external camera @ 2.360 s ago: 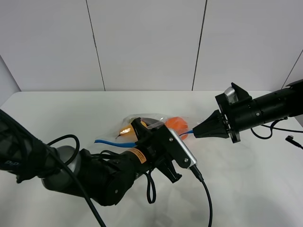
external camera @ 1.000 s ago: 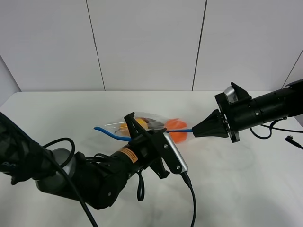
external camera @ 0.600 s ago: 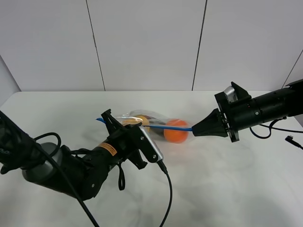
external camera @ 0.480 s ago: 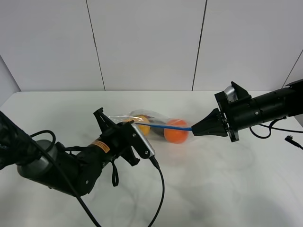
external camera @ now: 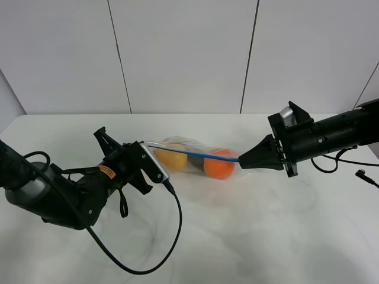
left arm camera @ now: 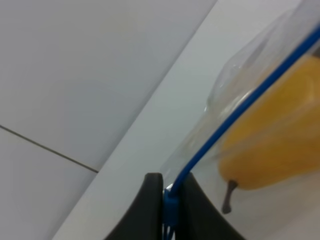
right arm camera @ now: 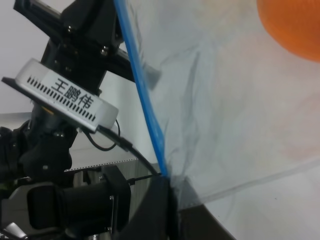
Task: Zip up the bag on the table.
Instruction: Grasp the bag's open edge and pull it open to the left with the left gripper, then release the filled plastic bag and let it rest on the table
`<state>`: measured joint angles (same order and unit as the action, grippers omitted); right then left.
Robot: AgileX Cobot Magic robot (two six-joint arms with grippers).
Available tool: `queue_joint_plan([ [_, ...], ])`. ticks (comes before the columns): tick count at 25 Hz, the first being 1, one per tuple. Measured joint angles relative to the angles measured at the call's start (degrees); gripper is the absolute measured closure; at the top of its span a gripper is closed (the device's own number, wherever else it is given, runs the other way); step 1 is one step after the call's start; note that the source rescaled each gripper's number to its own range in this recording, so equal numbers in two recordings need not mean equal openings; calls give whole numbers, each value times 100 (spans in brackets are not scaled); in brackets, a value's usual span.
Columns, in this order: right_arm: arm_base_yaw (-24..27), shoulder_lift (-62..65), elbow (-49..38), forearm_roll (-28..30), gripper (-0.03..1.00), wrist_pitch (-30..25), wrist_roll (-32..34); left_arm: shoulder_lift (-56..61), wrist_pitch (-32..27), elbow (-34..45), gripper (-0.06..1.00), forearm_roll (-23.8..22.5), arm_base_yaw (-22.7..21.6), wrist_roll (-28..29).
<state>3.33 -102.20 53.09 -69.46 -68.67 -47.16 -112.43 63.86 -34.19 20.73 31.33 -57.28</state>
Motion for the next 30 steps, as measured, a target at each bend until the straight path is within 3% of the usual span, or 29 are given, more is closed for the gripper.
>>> queue_joint_plan([
  [9,0,0,0,43,97,0,0,0,33,31,94,135,-611,-1],
  [18,0,0,0,12,97,0,5,0,33,31,94,-166,-724,-1],
  [20,0,0,0,25,97,0,5,0,33,31,90,-239,-746,35],
  [22,0,0,0,88,97,-5,5,0,33,31,77,-139,-792,181],
  [25,5,0,0,198,97,-5,5,0,25,54,36,-65,-897,498],
  [27,5,0,0,211,97,-10,5,0,-27,60,14,-65,-1012,659],
  [30,5,0,0,211,97,-16,5,0,-102,60,1,-65,-1298,818],
])
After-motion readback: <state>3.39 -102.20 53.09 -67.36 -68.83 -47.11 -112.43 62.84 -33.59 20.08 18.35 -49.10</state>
